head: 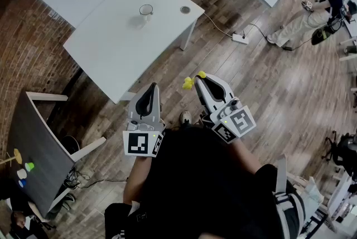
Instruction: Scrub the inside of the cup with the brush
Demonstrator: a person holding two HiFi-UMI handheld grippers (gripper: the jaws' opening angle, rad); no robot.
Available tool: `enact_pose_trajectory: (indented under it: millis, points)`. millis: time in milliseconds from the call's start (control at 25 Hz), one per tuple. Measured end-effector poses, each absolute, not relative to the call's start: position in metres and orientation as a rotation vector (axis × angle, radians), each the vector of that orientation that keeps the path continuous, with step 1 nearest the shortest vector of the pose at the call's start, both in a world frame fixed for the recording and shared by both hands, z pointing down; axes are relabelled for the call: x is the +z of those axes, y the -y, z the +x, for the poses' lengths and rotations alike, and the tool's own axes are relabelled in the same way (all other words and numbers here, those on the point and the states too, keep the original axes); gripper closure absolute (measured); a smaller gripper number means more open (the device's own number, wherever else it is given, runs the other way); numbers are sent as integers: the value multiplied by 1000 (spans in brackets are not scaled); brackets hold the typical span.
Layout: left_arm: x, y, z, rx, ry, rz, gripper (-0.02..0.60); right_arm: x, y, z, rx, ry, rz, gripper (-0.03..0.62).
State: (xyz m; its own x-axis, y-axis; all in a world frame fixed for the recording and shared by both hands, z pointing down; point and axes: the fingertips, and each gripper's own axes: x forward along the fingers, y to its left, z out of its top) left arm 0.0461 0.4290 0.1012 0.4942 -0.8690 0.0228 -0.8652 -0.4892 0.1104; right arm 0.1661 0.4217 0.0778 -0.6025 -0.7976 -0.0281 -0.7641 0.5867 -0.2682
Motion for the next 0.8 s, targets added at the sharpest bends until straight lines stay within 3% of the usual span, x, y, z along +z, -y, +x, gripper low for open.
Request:
enact_pose_trajectory:
  millis: [800]
  points:
    - [103, -425, 71, -34, 1522, 2623, 578, 73, -419, 184, -335, -2667, -1289, 563]
